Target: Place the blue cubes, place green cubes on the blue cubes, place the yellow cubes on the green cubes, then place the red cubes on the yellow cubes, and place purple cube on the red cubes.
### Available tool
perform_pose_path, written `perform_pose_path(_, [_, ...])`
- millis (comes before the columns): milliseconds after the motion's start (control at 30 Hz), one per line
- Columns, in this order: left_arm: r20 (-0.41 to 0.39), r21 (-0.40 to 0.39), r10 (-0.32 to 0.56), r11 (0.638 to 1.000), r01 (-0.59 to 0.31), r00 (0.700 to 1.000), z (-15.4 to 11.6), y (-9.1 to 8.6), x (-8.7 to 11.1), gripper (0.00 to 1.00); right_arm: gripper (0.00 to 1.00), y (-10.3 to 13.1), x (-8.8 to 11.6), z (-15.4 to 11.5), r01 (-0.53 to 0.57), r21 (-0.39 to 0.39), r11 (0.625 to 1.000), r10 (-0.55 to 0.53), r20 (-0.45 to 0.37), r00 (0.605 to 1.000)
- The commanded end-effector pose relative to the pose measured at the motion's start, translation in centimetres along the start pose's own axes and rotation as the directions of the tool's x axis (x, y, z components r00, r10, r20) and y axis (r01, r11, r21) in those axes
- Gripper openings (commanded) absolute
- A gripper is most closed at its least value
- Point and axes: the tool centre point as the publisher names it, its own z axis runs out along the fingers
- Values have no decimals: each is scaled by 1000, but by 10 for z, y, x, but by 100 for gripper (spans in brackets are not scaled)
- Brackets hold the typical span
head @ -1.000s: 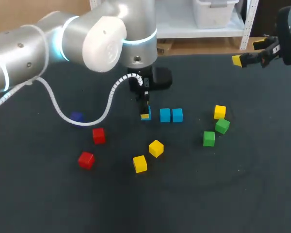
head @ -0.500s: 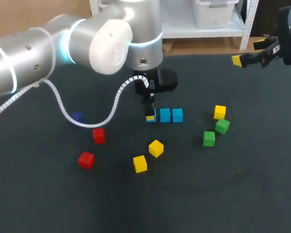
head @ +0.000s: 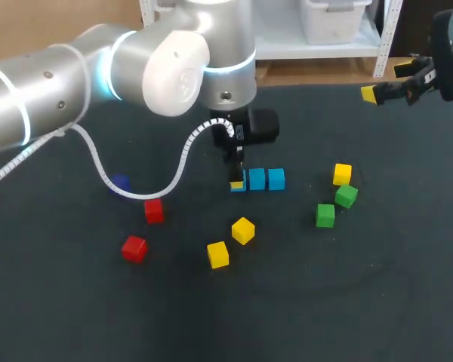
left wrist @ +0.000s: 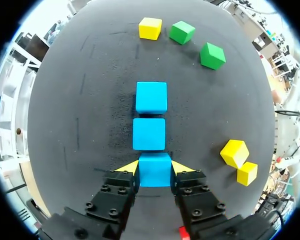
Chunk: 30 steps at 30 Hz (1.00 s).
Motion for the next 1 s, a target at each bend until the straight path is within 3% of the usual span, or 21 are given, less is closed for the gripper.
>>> perform_pose_path(33, [-1, 6, -2, 1000, 2, 1000, 0, 4, -1, 0, 100, 0, 0, 1, 0, 1, 1000, 0, 1, 1000])
perform_pose_path(200, [-1, 12, -3, 1000, 3, 1000, 1, 2, -1, 2, 100, 0, 0, 1, 0, 1, 1000, 0, 1, 1000])
perform_pose_path(233, [-3, 13, -2, 1000, 2, 1000, 2, 2, -1, 13, 100, 0, 0, 1, 0, 1, 1000, 0, 1, 1000])
perform_pose_path(333, [-8, 18, -3, 1000, 3, 1000, 3, 1, 0, 24, 100, 0, 0, 1, 0, 1, 1000, 0, 1, 1000])
perform_pose_path(400, [-7, 24, -4, 1000, 5, 1000, 3, 1, 0, 44, 100, 0, 0, 1, 0, 1, 1000, 0, 1, 1000])
perform_pose_path(433, [-7, 25, -6, 1000, 6, 1000, 3, 1, 0, 67, 100, 0, 0, 1, 0, 1, 1000, 0, 1, 1000])
perform_pose_path(467, [-4, 28, -8, 1000, 8, 1000, 3, 1, 0, 100, 100, 0, 0, 1, 0, 1, 1000, 0, 1, 1000])
perform_pose_path(700, [23, 13, -28, 1000, 27, 999, -5, 3, 2, 100, 100, 0, 0, 1, 0, 1, 1000, 0, 1, 1000])
perform_pose_path(867, [96, -57, -86, 994, 91, 992, -42, 11, 16, 100, 100, 0, 0, 1, 0, 1, 1000, 0, 1, 1000])
perform_pose_path(1000, [156, -87, -107, 989, 121, 982, -73, 1, 25, 100, 100, 0, 0, 1, 0, 1, 1000, 0, 1, 1000])
